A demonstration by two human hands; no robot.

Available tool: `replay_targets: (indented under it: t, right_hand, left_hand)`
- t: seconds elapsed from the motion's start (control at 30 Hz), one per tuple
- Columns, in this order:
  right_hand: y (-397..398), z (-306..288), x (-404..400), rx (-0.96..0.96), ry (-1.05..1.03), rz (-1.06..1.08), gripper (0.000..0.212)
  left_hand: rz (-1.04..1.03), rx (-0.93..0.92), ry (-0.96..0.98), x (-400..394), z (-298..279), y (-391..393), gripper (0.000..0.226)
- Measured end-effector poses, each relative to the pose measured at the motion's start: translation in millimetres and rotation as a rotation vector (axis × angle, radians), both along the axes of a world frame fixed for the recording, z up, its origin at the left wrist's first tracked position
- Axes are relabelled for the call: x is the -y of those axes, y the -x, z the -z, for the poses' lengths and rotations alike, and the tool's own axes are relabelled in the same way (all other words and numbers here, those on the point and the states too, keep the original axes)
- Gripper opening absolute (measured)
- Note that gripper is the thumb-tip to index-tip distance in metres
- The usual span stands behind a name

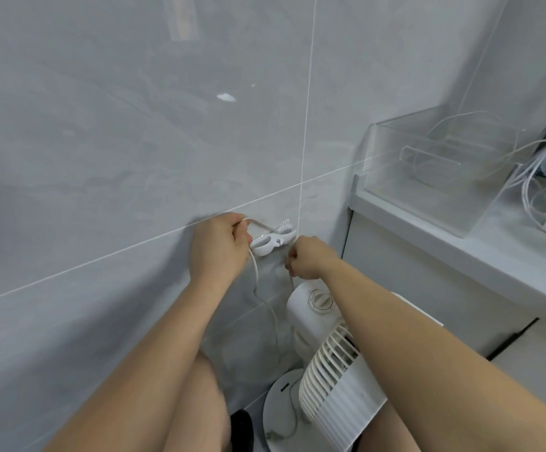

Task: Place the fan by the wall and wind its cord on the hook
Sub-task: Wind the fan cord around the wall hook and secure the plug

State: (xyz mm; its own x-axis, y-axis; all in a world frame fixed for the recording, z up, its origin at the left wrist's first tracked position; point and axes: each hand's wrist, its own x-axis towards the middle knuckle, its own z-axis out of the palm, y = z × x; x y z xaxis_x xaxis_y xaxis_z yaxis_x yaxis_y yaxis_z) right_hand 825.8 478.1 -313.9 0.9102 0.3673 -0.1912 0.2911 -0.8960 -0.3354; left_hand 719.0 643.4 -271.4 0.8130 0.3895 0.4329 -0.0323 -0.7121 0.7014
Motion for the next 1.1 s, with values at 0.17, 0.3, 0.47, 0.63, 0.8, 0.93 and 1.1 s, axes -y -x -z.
replay_targets:
  t: [0.17, 0.3, 0.47, 0.63, 0.8, 0.93, 1.1]
  right_hand:
    - [3, 2, 0, -0.028, 0.009, -0.017, 0.023]
    - [7, -3, -4, -0.024, 0.028, -0.042, 0.024]
    - [7, -1, -3, -0.078, 0.011, -0.067, 0.026]
    - [13, -12, 2, -0.076, 0.013, -0.054, 0.036]
    - [17, -17, 1, 0.035, -0.165, -0.012, 0.026]
    - [31, -16, -8, -0.117, -0.288, -0.201, 0.031]
    - [33, -11, -13, -0.165, -0.260, -0.329, 0.036]
  left_hand:
    - [-0.055, -0.040, -0.123, -7, 18, 12, 0.039]
    - [-0.109, -0.277, -0.414, -14, 41, 22, 0.027]
    - [-0.139, -0.482, -0.503, -3, 60, 20, 0.020]
    - [-0.101, -0.483, -0.383, 10, 65, 5, 0.024]
    - [-0.053, -0.420, 0.007, 9, 82, -3, 0.039]
    - [-0.052, -0.329, 0.466, 13, 85, 7, 0.036]
    - [-0.061, -0.420, 0.606, 19, 93, 10, 0.045]
